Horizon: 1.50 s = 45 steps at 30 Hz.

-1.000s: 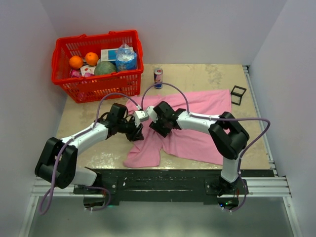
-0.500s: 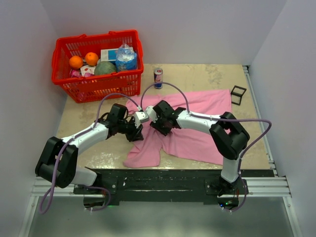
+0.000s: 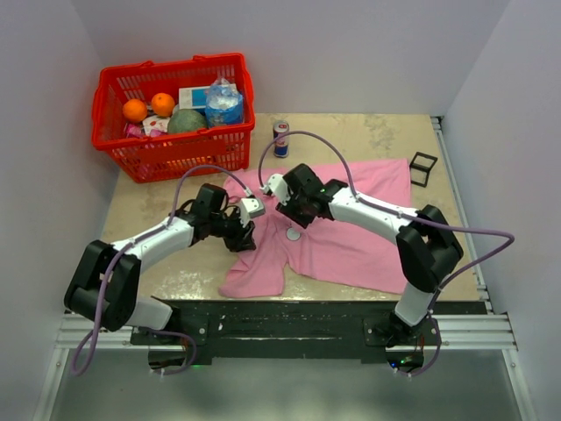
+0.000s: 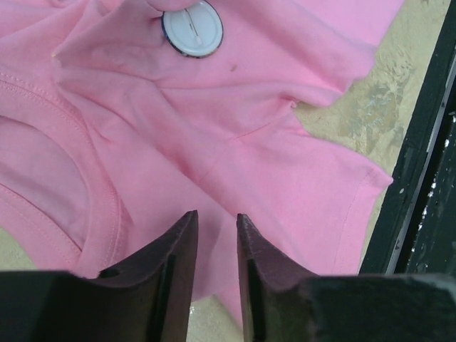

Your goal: Remove the brooch from the garment

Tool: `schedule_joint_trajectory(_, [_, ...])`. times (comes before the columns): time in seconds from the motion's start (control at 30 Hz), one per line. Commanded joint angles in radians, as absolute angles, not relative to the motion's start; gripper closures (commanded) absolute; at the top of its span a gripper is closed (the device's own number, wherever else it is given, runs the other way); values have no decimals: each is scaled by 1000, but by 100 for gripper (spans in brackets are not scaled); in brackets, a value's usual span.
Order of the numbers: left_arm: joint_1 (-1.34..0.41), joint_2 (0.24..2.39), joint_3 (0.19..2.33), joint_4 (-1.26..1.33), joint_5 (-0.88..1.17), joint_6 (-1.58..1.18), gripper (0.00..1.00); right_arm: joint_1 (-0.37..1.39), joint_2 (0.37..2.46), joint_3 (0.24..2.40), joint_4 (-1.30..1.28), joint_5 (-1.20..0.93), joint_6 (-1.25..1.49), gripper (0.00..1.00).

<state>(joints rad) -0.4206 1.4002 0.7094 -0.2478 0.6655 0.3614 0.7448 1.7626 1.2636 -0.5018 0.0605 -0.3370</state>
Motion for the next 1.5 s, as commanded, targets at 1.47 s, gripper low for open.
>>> schedule_joint_trajectory(1.47, [-348,1492,834,-273,854,178,81,813,1727,1154,-400,-86,-364,41])
